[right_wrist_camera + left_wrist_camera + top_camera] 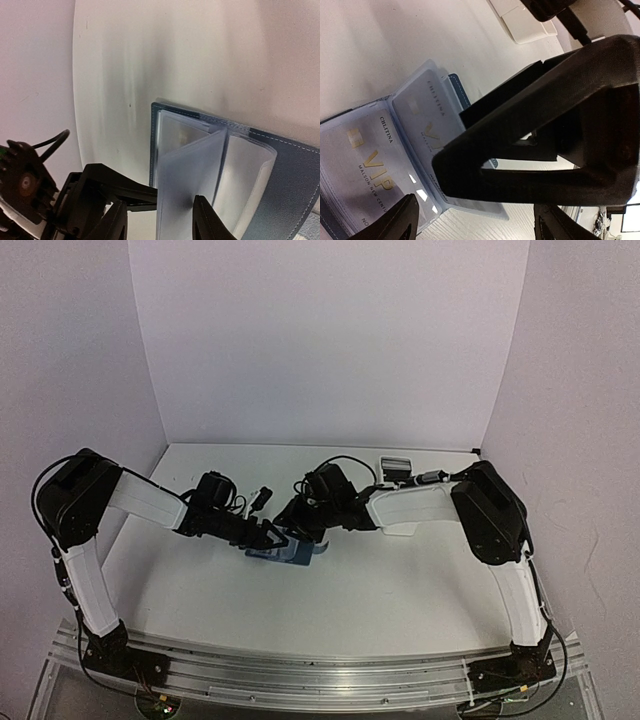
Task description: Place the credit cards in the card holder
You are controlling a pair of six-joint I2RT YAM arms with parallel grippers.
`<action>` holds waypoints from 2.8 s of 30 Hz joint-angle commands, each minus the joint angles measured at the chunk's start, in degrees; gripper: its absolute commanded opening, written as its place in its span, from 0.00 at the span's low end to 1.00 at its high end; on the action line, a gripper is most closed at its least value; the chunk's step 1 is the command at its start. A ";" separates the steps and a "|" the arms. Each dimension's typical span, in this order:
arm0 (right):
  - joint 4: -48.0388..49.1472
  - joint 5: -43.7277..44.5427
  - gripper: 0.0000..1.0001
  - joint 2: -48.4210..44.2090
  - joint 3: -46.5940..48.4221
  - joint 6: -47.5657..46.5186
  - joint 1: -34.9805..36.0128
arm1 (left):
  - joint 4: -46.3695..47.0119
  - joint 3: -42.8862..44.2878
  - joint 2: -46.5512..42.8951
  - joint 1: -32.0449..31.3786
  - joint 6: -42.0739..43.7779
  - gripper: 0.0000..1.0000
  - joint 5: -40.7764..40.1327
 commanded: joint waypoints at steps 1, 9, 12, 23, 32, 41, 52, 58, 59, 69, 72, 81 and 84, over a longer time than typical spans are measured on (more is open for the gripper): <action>3.09 -1.25 0.41 -1.88 1.45 1.12 -0.12 | 2.03 0.86 0.88 -0.07 -0.50 0.69 0.29; 3.00 0.58 0.41 -2.10 -2.68 2.73 -0.26 | 5.44 0.47 1.05 1.13 -3.05 0.49 2.51; 3.00 0.52 0.41 -1.79 -2.15 2.35 -0.34 | 6.90 0.99 1.18 1.65 -3.62 0.49 3.27; 3.15 0.50 0.40 -2.10 -0.78 0.94 -0.38 | 2.25 3.01 2.85 1.56 -0.08 0.66 1.85; 3.27 -0.23 0.41 -1.77 0.97 -0.15 -0.44 | 4.46 1.75 1.37 2.01 -1.95 0.76 3.69; 3.35 -0.51 0.40 -1.47 1.38 -0.06 -0.41 | 6.26 1.38 0.57 2.28 -3.54 0.77 4.81; 3.35 -0.66 0.40 -1.49 1.23 -0.30 -0.42 | 4.69 1.47 1.72 2.64 -3.64 0.64 1.36; 3.35 0.23 0.40 -2.20 0.01 -0.17 -0.46 | 2.81 0.95 1.47 3.48 -3.75 0.63 1.03; 3.35 0.35 0.40 -2.34 -0.35 -0.12 -0.52 | 2.64 0.83 1.37 3.58 -3.59 0.63 0.99; 3.27 0.63 0.40 -2.85 -2.21 0.33 -0.73 | 1.84 0.21 1.22 4.23 -2.95 0.66 0.21; 3.14 1.24 0.40 -3.14 -3.39 0.64 -0.96 | 1.75 0.17 1.20 4.72 -2.77 0.66 0.08; 1.23 2.34 0.36 -1.93 -3.87 -0.08 -1.22 | 1.83 0.45 1.69 4.92 -1.71 0.66 0.57; 0.57 2.85 0.35 -2.51 -4.19 -0.62 -1.23 | 0.60 0.71 1.86 4.99 -1.62 0.66 -0.52</action>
